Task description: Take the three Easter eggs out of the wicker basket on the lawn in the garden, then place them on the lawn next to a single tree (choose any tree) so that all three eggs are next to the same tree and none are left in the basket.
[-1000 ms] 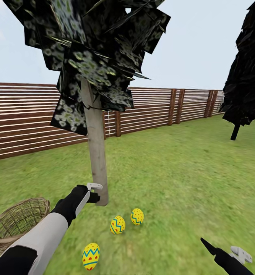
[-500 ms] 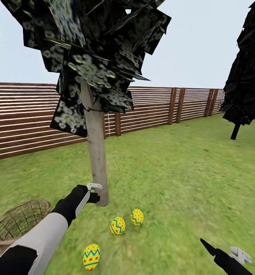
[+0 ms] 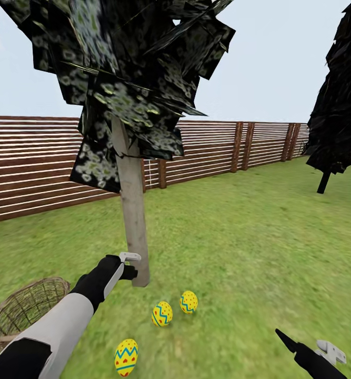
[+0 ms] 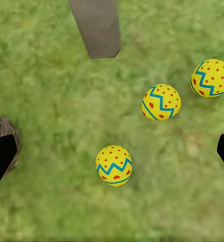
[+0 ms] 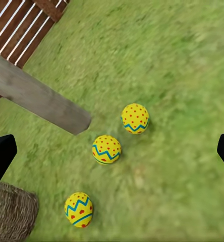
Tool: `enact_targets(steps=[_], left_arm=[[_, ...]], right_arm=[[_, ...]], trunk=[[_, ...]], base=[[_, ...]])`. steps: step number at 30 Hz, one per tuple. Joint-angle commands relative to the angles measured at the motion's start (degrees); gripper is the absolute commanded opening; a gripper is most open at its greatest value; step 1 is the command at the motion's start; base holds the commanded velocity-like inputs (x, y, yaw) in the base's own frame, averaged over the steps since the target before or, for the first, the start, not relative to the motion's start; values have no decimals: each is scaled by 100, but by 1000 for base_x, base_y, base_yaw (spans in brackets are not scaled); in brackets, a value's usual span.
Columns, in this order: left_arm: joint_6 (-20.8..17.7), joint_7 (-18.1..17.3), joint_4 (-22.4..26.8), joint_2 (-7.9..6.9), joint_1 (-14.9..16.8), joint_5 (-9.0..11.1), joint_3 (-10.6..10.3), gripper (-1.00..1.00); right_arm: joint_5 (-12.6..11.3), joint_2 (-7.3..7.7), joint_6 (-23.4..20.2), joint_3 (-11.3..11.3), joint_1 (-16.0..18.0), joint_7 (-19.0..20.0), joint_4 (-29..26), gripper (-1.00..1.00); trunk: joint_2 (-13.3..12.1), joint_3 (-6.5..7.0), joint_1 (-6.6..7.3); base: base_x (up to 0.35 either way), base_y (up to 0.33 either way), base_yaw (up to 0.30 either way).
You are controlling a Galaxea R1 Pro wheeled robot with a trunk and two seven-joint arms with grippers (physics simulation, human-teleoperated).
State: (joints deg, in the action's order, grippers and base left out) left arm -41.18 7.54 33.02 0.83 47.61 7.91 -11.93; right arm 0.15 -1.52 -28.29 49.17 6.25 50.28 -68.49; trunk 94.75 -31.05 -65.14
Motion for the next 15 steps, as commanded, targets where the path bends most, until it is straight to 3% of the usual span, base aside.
enact_targets(steps=[1,15], left_arm=[[-22,49,7,-3,3,62,-28,100],[-22,55,4,-4,7,62,-28,100]], right_arm=[[3,-5,-46,17,8,27,-6,100],[3,2,-61,-21,8,25,2,100]], trunk=[[-38,10,23],[-600,180,330]], base=[[0,0,0],[0,0,0]])
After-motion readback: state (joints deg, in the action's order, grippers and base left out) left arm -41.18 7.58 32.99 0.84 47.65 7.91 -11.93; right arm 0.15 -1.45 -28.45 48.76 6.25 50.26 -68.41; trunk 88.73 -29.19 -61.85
